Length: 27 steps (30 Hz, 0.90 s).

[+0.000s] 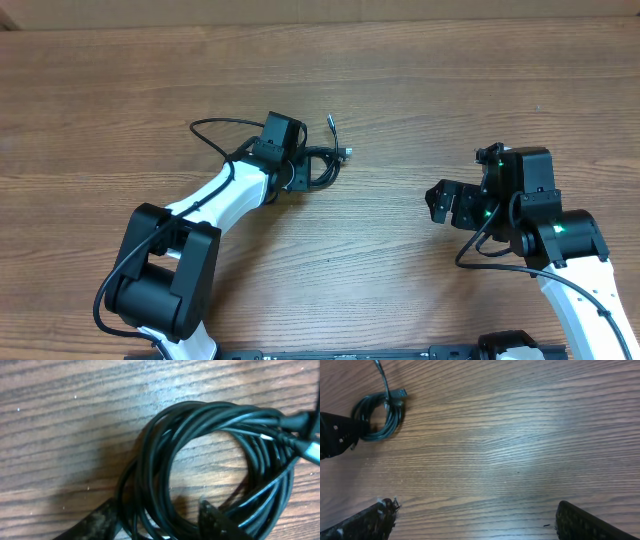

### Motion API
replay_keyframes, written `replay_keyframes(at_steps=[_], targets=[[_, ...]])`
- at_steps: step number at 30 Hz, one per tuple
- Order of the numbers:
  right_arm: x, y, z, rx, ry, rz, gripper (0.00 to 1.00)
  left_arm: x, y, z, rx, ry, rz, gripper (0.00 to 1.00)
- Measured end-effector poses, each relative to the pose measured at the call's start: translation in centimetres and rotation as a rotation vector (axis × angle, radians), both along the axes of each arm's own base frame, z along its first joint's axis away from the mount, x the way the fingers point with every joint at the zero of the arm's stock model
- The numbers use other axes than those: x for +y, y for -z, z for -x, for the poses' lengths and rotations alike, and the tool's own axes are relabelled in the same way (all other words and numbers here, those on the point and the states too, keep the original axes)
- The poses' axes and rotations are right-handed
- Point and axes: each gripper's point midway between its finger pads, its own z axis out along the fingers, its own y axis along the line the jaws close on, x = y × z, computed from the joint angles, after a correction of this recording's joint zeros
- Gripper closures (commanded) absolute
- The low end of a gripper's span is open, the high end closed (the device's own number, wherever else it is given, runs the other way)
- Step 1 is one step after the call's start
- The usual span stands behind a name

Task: Untangle cables

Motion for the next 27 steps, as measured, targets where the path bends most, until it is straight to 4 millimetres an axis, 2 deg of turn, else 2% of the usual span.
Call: replay_keyframes(at_steps=[3, 7, 13, 17, 19, 21, 22, 24, 27], targets=[[0.3, 0.0, 0.1, 0.002, -0.008, -0.014, 0.00, 0.3, 0.2, 0.7, 0.038, -0.003, -0.014, 0.68], [0.6, -0.1, 0.1, 0.002, -0.017, -0.029, 0.00, 0.6, 0.5, 1.5, 0.071, -0.007, -0.024, 0.89], [0.8, -0.5, -0.4, -0.024, -0.023, -0.043, 0.00, 0.5, 0.3, 2.3, 0.113, 0.018, -0.025, 0.92], [1.4, -1.7, -2.1, -0.107, -0.037, -0.073, 0.00, 0.3, -1.0, 3.0, 0.118, 0.057, -0.021, 0.93], [2.0, -2.7, -3.1, -0.167, -0.054, -0.101, 0.00, -0.2, -2.4, 2.9, 0.087, 0.085, -0.001, 0.87], [2.6, -3.6, -3.9, -0.214, -0.073, -0.128, 0.00, -0.9, -3.7, 2.8, 0.054, 0.117, 0.019, 0.68], [2.8, -4.1, -4.3, -0.240, -0.083, -0.141, 0.00, -1.3, -4.4, 2.8, 0.039, 0.133, 0.029, 0.63], [3.3, -4.7, -4.6, -0.266, -0.099, -0.163, 0.00, -2.1, -5.4, 2.9, 0.020, 0.164, 0.043, 0.59], [3.6, -4.8, -4.5, -0.263, -0.111, -0.179, 0.00, -2.4, -5.3, 3.7, 0.040, 0.195, 0.035, 0.54]])
